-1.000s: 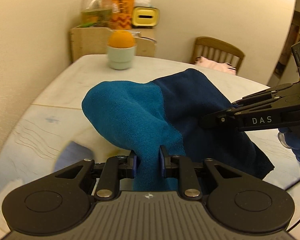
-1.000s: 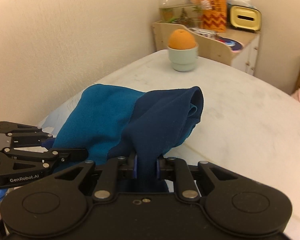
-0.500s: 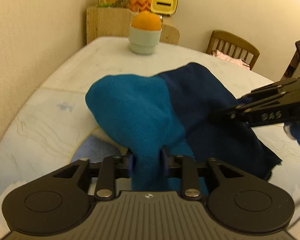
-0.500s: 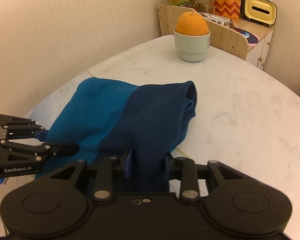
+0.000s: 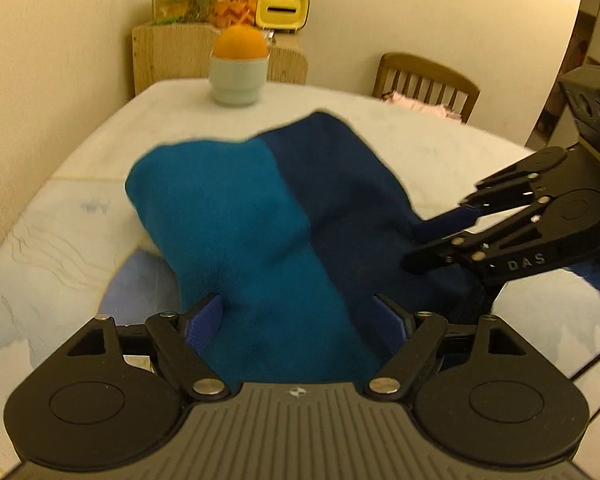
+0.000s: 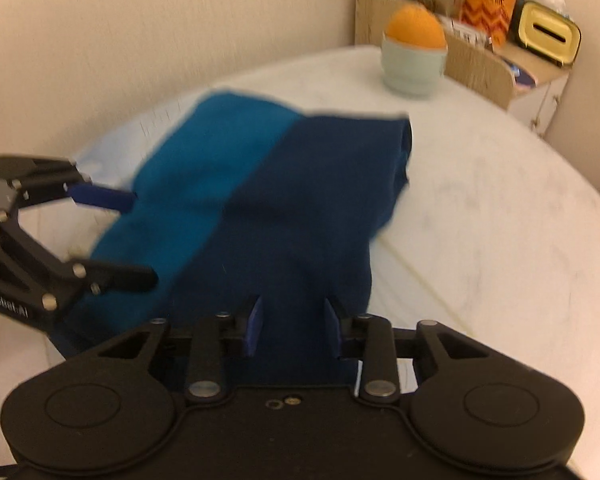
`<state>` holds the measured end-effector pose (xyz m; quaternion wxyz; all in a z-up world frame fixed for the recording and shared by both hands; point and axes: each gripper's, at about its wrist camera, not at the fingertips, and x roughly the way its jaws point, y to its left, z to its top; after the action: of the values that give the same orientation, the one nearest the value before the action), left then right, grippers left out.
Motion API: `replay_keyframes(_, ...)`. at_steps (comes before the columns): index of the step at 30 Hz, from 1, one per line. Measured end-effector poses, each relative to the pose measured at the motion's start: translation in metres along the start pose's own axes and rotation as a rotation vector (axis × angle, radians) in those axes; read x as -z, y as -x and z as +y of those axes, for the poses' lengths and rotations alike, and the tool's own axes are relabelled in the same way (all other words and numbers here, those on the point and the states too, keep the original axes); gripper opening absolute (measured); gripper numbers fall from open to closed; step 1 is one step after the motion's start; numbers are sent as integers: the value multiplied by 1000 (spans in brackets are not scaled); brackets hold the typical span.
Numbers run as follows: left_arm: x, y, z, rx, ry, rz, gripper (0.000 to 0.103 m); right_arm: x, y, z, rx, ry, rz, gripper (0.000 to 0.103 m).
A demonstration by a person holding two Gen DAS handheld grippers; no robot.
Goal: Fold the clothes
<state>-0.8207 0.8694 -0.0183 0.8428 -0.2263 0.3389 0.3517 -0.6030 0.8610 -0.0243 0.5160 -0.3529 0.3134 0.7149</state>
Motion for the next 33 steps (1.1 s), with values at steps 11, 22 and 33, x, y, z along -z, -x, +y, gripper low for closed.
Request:
replay_keyframes(11, 4, -6, -8, -82, 49, 24, 80, 15, 8, -3, 29, -90, -31, 103)
replay_keyframes(22, 1, 49, -40, -188, 93, -66, 100, 37, 79, 16, 48, -134, -201, 103)
replay_keyframes(33, 21, 105, -98, -309, 61, -150, 100, 87, 148, 44, 187, -134, -351, 103)
